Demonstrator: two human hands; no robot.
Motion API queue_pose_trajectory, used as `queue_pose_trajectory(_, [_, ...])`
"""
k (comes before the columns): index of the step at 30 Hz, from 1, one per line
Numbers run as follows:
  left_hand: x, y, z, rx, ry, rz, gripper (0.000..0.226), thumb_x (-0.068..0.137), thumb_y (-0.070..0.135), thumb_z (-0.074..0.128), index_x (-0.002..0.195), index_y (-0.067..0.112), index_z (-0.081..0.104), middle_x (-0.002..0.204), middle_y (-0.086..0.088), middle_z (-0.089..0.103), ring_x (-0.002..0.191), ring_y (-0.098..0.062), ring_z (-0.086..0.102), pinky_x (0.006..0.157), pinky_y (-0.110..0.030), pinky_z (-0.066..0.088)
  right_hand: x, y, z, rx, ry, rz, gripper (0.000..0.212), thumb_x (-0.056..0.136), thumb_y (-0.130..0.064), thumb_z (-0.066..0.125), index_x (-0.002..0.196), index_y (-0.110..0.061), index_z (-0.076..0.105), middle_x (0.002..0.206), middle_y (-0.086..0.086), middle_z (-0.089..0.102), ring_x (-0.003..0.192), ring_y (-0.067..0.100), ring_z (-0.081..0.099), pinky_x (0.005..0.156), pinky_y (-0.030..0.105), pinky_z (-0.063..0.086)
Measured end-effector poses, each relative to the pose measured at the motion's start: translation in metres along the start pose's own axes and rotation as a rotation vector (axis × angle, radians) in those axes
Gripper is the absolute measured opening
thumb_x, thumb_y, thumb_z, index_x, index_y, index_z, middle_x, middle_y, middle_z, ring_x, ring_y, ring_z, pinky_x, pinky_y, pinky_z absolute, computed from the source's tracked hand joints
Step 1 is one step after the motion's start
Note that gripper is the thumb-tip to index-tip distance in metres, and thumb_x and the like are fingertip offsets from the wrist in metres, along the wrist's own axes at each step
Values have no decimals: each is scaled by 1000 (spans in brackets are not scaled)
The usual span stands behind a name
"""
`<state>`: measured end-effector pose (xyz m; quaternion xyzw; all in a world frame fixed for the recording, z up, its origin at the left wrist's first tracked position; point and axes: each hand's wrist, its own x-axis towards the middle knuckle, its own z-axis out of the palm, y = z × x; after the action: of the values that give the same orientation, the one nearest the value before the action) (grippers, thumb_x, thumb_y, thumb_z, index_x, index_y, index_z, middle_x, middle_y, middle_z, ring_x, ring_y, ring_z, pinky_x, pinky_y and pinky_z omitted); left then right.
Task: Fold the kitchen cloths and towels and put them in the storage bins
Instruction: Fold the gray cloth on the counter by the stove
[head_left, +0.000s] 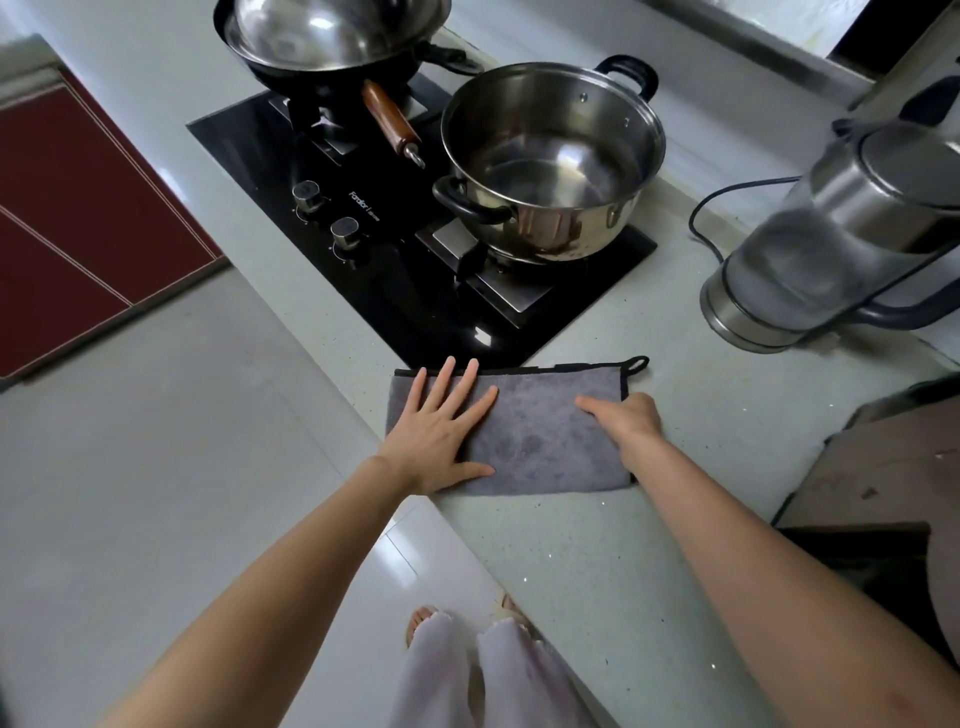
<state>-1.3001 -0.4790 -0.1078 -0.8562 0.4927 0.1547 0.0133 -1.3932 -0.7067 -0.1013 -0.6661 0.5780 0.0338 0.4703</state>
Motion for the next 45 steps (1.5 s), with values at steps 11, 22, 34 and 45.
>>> queue_pose_trajectory(11, [54,56,-20,117,-178,-53,124,63,76,62,153,20,-2,160,-4,-9,145,-33,-17,112,-61,-11,-10,-7,-62,10,-175,-260,27,83,-15,71,108,-8,65,100,5,67,84,17,64,75,26,49])
queue_pose_trajectory(22, [-6,-1,-36,-1015,578,-750,30,95,35,50,111,12,60,120,-7,55,113,-23,54,98,-35,43,-61,-58,-13,-311,-95,-562,34,81,-26,66,109,-11,52,104,2,62,99,24,59,74,27,40])
queue_pose_trajectory(34, [-25,13,-38,-1719,-107,-729,65,92,67,30,109,17,69,108,-1,71,104,-14,62,89,-30,44,-107,-43,56,-160,-16,-614,39,73,-17,75,105,-17,53,96,3,60,90,18,56,74,26,44])
queue_pose_trajectory(45, [-31,25,-59,-1816,85,-805,48,99,48,37,100,11,68,94,-3,71,93,-17,66,87,-32,51,-134,-44,59,9,-147,-618,41,76,-11,74,115,-13,60,94,0,59,80,13,57,76,23,48])
